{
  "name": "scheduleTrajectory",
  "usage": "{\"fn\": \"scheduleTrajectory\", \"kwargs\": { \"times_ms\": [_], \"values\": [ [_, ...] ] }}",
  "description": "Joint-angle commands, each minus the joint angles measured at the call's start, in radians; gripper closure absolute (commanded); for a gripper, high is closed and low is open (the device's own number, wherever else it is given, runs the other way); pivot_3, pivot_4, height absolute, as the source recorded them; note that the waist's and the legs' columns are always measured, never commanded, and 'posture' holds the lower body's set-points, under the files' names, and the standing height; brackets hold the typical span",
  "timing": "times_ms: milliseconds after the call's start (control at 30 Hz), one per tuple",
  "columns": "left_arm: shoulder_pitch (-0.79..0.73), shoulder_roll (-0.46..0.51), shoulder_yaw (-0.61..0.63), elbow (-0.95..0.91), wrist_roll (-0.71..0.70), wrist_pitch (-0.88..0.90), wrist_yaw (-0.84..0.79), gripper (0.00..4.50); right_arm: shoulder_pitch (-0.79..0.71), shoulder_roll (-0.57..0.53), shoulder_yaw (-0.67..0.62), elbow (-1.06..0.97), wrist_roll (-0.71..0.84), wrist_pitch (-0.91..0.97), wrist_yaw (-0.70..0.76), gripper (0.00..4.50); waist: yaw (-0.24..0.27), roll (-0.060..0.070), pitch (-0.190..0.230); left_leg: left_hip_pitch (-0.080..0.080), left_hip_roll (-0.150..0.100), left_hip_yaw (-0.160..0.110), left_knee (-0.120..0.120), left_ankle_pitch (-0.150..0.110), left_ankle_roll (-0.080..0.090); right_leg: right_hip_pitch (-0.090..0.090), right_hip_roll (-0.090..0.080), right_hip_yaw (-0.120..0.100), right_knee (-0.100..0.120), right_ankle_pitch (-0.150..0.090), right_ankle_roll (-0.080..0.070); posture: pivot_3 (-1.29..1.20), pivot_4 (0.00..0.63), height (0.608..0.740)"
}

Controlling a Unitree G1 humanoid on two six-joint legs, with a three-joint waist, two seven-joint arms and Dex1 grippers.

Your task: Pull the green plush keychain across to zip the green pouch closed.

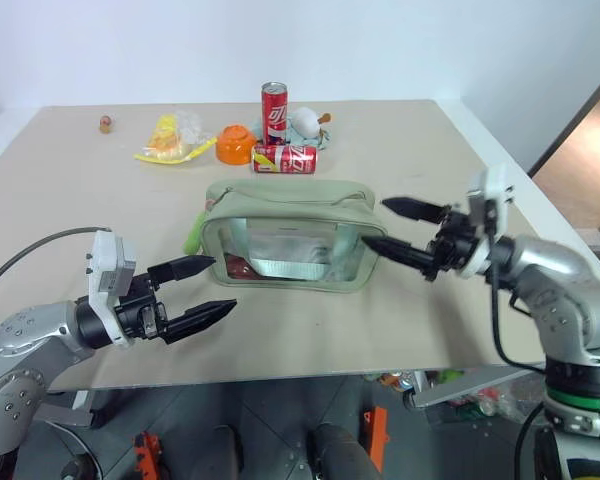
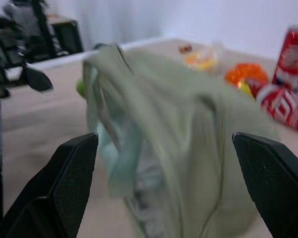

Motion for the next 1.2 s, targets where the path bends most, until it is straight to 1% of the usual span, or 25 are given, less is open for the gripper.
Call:
{"fn": "scheduleTrajectory", "kwargs": {
  "times_ms": [33, 67, 100, 167, 200, 300, 333, 367, 400, 433, 467, 567, 633, 700, 733, 800, 900, 1000, 1133, 1200],
  "values": [
    [-0.024, 0.011, 0.009, -0.004, -0.001, -0.002, -0.003, 0.00, -0.006, 0.000, 0.014, -0.005, -0.044, -0.084, -0.008, 0.03, 0.001, 0.000, 0.000, 0.000, 0.000, 0.000, 0.000, 0.001, 0.000, 0.000, 0.000, 0.000, 0.000, 0.000, 0.000, 0.00, 0.150, 0.740],
    [-0.028, 0.011, 0.009, -0.001, 0.000, -0.003, -0.002, 0.00, -0.008, 0.003, 0.019, 0.011, -0.051, -0.098, -0.006, 0.54, 0.002, -0.001, 0.000, 0.000, 0.000, 0.000, 0.000, 0.001, 0.001, 0.001, 0.000, 0.000, 0.000, 0.000, 0.000, 0.00, 0.150, 0.740],
    [-0.030, 0.011, 0.010, 0.000, 0.001, -0.003, -0.001, 0.00, -0.010, 0.006, 0.021, 0.020, -0.053, -0.108, -0.005, 0.80, 0.003, -0.001, 0.000, 0.000, 0.000, 0.000, 0.000, 0.001, 0.001, 0.001, 0.000, 0.000, 0.000, 0.000, 0.000, 0.00, 0.150, 0.740],
    [-0.030, 0.008, 0.013, 0.001, 0.005, -0.004, 0.004, 0.00, -0.013, 0.003, 0.025, 0.026, -0.052, -0.121, 0.002, 1.55, 0.003, -0.001, 0.000, 0.000, 0.000, 0.000, 0.000, 0.001, 0.001, 0.001, 0.000, 0.000, 0.000, 0.000, -0.001, 0.00, 0.150, 0.740],
    [-0.029, 0.007, 0.015, 0.002, 0.008, -0.006, 0.008, 0.00, -0.015, 0.001, 0.026, 0.027, -0.049, -0.124, 0.006, 1.81, 0.003, -0.001, 0.000, 0.000, 0.000, 0.000, 0.000, 0.001, 0.001, 0.001, 0.000, 0.000, 0.000, 0.000, 0.000, 0.00, 0.150, 0.740],
    [-0.031, 0.003, 0.018, 0.004, 0.009, -0.007, 0.019, 0.00, -0.011, -0.005, 0.034, 0.029, -0.049, -0.132, 0.021, 2.93, 0.003, -0.001, 0.000, -0.001, 0.000, 0.000, 0.000, 0.001, 0.001, 0.000, 0.000, 0.000, 0.000, 0.000, 0.001, 0.00, 0.150, 0.740],
    [-0.033, 0.002, 0.017, 0.004, 0.011, -0.008, 0.022, 0.00, -0.006, -0.006, 0.039, 0.031, -0.054, -0.139, 0.024, 3.38, 0.003, -0.001, 0.000, -0.001, 0.000, -0.001, -0.001, 0.001, 0.001, 0.000, 0.000, 0.000, 0.000, -0.001, 0.001, 0.00, 0.150, 0.740],
    [-0.036, 0.000, 0.016, 0.004, 0.012, -0.008, 0.029, 0.00, 0.000, -0.009, 0.045, 0.031, -0.063, -0.152, 0.034, 3.58, 0.003, 0.000, 0.000, -0.001, 0.000, -0.001, -0.001, 0.001, 0.001, 0.000, 0.000, 0.000, 0.000, -0.001, 0.001, 0.00, 0.150, 0.740],
    [-0.039, -0.001, 0.016, 0.004, 0.013, -0.009, 0.033, 0.00, 0.004, -0.011, 0.049, 0.032, -0.070, -0.162, 0.040, 3.99, 0.003, -0.001, 0.000, -0.001, 0.000, -0.001, -0.001, 0.001, 0.001, 0.000, 0.000, 0.000, 0.000, -0.001, 0.001, 0.00, 0.150, 0.740],
    [-0.048, -0.007, 0.022, 0.008, 0.004, -0.003, 0.055, 0.00, 0.005, -0.012, 0.048, 0.031, -0.070, -0.167, 0.044, 4.27, 0.003, -0.001, 0.000, -0.001, 0.000, -0.001, -0.001, 0.001, 0.001, 0.000, 0.000, 0.000, 0.000, -0.001, 0.001, 0.00, 0.150, 0.740],
    [-0.056, -0.012, 0.031, 0.013, -0.008, 0.005, 0.075, 0.00, 0.005, -0.014, 0.047, 0.030, -0.072, -0.176, 0.050, 4.44, 0.003, 0.000, 0.000, -0.001, 0.000, -0.001, -0.001, 0.001, 0.001, 0.000, 0.000, 0.000, 0.000, -0.001, 0.001, 0.00, 0.150, 0.740],
    [-0.080, -0.016, 0.091, 0.046, -0.085, 0.049, 0.141, 0.00, 0.008, -0.024, 0.042, 0.028, -0.073, -0.215, 0.084, 4.44, 0.003, -0.001, 0.000, -0.001, 0.000, -0.001, 0.000, 0.001, 0.001, 0.000, 0.001, 0.000, 0.000, -0.001, 0.001, 0.00, 0.150, 0.740],
    [-0.098, -0.002, 0.154, 0.101, -0.147, 0.091, 0.191, 0.00, 0.014, -0.035, 0.044, 0.029, -0.076, -0.240, 0.113, 4.44, 0.003, -0.001, 0.000, -0.001, 0.000, -0.001, 0.000, 0.001, 0.001, 0.000, 0.001, 0.000, 0.000, 0.000, 0.001, 0.00, 0.150, 0.740],
    [-0.103, 0.024, 0.206, 0.162, -0.156, 0.111, 0.198, 0.00, 0.015, -0.045, 0.047, 0.033, -0.080, -0.257, 0.134, 4.44, 0.002, -0.001, 0.000, 0.000, 0.000, -0.001, 0.000, 0.001, 0.001, 0.000, 0.001, 0.000, 0.000, 0.000, 0.001, 0.00, 0.150, 0.740],
    [-0.093, 0.040, 0.207, 0.178, -0.128, 0.104, 0.179, 0.00, 0.014, -0.048, 0.049, 0.036, -0.081, -0.258, 0.139, 4.44, 0.002, -0.001, 0.000, -0.001, 0.000, -0.001, 0.000, 0.001, 0.001, 0.000, 0.001, 0.000, 0.000, 0.000, 0.001, 0.00, 0.150, 0.740],
    [-0.077, 0.060, 0.177, 0.196, -0.031, 0.052, 0.145, 0.00, 0.012, -0.054, 0.056, 0.038, -0.083, -0.263, 0.152, 4.44, 0.003, -0.001, 0.000, -0.001, 0.000, -0.001, 0.000, 0.001, 0.001, 0.000, 0.001, 0.000, 0.000, -0.001, 0.001, 0.00, 0.150, 0.740],
    [-0.110, 0.042, 0.121, 0.266, 0.066, -0.022, 0.105, 0.00, 0.005, -0.055, 0.062, 0.039, -0.088, -0.269, 0.153, 4.44, 0.004, -0.001, 0.000, -0.001, -0.001, -0.001, 0.000, 0.001, 0.000, 0.001, 0.000, 0.000, 0.000, -0.001, 0.001, 0.00, 0.150, 0.740],
    [-0.165, 0.011, 0.058, 0.346, 0.131, -0.073, 0.070, 0.00, -0.002, -0.054, 0.066, 0.038, -0.093, -0.272, 0.149, 4.44, 0.005, -0.001, 0.000, -0.001, -0.001, -0.001, 0.000, 0.001, 0.000, 0.001, 0.000, 0.000, 0.000, -0.001, 0.000, 0.00, 0.150, 0.740],
    [-0.245, -0.007, -0.031, 0.463, 0.229, -0.148, -0.022, 0.00, -0.002, -0.064, 0.063, 0.031, -0.095, -0.268, 0.145, 4.44, 0.004, -0.001, 0.000, -0.001, -0.001, -0.001, 0.000, 0.001, 0.000, 0.000, 0.001, 0.000, 0.000, 0.001, 0.000, 0.00, 0.150, 0.740],
    [-0.278, -0.008, -0.063, 0.519, 0.273, -0.176, -0.057, 0.57, -0.001, -0.068, 0.059, 0.025, -0.092, -0.263, 0.141, 4.50, 0.004, -0.001, 0.000, -0.001, 0.000, -0.001, 0.000, 0.001, 0.000, 0.000, 0.001, 0.000, 0.000, 0.001, 0.000, 0.00, 0.150, 0.740]
  ]
}}
